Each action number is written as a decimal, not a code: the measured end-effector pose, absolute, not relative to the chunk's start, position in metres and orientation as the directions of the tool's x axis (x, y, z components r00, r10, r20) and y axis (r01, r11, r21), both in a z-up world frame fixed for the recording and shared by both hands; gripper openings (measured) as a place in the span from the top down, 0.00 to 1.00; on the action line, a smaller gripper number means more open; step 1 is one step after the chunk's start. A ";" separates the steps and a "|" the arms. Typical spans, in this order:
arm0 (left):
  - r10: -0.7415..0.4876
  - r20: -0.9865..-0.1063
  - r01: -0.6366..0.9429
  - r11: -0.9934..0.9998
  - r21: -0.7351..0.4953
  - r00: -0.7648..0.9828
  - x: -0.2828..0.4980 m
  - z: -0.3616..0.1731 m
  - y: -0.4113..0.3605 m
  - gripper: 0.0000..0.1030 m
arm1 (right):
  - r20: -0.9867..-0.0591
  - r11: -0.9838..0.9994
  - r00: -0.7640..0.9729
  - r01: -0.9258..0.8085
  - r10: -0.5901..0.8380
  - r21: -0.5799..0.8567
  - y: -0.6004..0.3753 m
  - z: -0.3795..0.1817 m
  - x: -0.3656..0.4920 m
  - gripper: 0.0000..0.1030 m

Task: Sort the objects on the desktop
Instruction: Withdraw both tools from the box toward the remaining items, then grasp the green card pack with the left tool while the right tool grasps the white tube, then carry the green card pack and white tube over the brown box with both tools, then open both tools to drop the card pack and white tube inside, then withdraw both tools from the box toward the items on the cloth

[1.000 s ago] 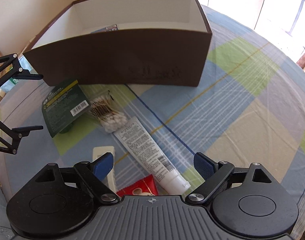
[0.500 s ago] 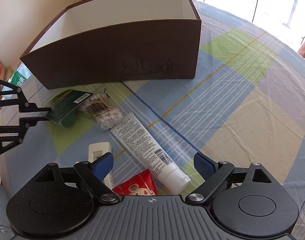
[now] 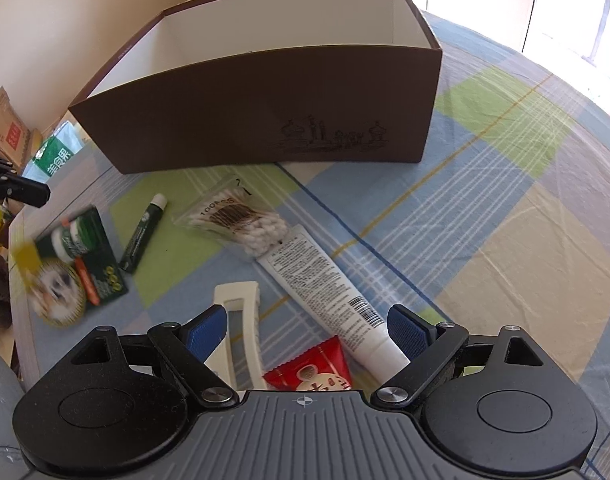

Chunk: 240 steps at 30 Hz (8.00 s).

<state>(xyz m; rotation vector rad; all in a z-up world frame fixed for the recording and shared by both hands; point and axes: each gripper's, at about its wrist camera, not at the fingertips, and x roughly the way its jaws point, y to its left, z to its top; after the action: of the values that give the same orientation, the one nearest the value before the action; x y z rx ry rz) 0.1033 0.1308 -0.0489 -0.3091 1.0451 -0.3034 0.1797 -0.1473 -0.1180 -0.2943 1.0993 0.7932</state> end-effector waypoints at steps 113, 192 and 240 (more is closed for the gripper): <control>-0.145 -0.711 0.478 0.828 0.293 0.688 0.246 0.050 0.115 0.72 | -0.682 0.658 0.426 -0.746 0.595 0.108 -0.060 0.040 0.234 0.64; -0.062 -0.916 0.658 0.714 0.237 0.397 0.328 -0.065 0.112 0.24 | -0.924 0.758 0.235 -0.647 0.302 0.083 0.029 -0.073 0.318 0.08; 0.055 -0.809 0.349 0.884 0.312 0.585 0.184 0.034 0.093 0.06 | -0.821 0.723 0.392 -0.690 0.415 0.036 -0.046 -0.005 0.217 0.08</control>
<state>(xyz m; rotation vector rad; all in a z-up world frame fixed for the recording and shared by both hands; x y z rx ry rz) 0.1837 0.0925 0.0335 0.4730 0.9391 -0.1791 0.2170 -0.0463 -0.0050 -0.3365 0.9293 0.7185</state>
